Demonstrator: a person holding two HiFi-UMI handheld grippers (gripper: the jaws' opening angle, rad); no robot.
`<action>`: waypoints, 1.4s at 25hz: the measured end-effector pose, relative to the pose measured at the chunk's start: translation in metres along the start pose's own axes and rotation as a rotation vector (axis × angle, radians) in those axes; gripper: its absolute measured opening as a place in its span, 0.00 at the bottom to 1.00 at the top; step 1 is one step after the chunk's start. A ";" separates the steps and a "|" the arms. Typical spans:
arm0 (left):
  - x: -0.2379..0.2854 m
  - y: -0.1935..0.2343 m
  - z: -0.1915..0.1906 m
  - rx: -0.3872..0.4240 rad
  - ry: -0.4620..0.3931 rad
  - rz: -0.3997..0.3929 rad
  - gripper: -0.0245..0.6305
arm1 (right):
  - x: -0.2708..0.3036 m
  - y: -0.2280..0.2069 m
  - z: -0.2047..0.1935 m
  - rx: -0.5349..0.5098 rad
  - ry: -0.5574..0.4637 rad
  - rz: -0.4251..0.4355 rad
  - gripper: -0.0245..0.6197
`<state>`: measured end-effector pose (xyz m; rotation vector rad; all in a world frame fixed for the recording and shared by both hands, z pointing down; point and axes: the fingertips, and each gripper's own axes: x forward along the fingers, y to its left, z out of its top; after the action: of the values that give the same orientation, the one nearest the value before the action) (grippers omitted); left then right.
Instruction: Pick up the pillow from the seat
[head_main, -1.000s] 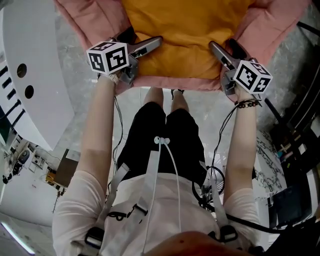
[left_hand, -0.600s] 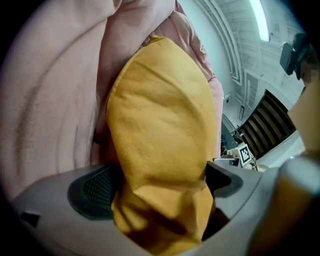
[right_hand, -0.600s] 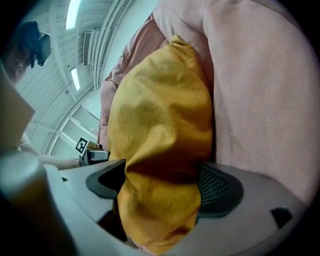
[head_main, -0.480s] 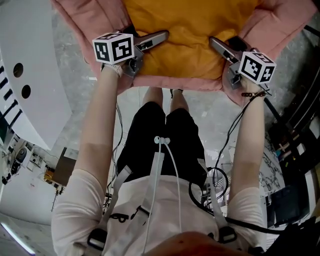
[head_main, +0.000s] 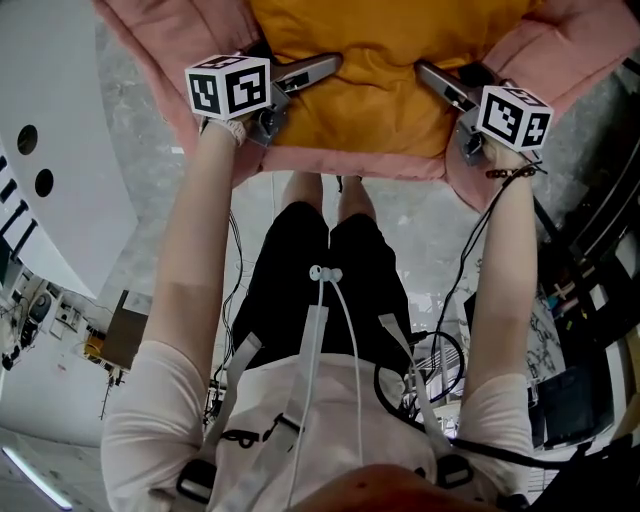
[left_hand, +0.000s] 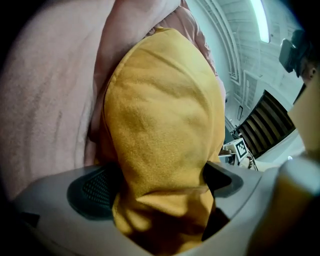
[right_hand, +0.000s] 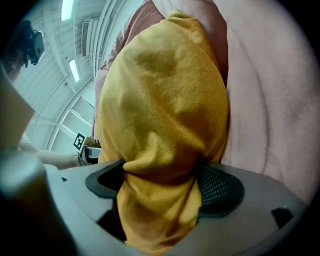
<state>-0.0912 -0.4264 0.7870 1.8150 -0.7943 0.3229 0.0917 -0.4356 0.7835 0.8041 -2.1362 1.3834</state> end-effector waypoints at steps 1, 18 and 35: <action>0.001 0.001 -0.001 -0.003 0.000 -0.003 0.88 | 0.002 -0.001 0.000 0.000 0.003 0.003 0.71; 0.024 0.015 -0.006 -0.022 0.004 0.030 0.84 | 0.015 -0.016 -0.004 0.021 -0.019 0.033 0.58; -0.009 -0.026 0.004 0.069 0.005 0.024 0.46 | -0.019 0.028 0.002 -0.094 -0.070 0.043 0.28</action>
<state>-0.0819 -0.4215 0.7617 1.8696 -0.8108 0.3746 0.0853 -0.4241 0.7520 0.7845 -2.2666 1.2823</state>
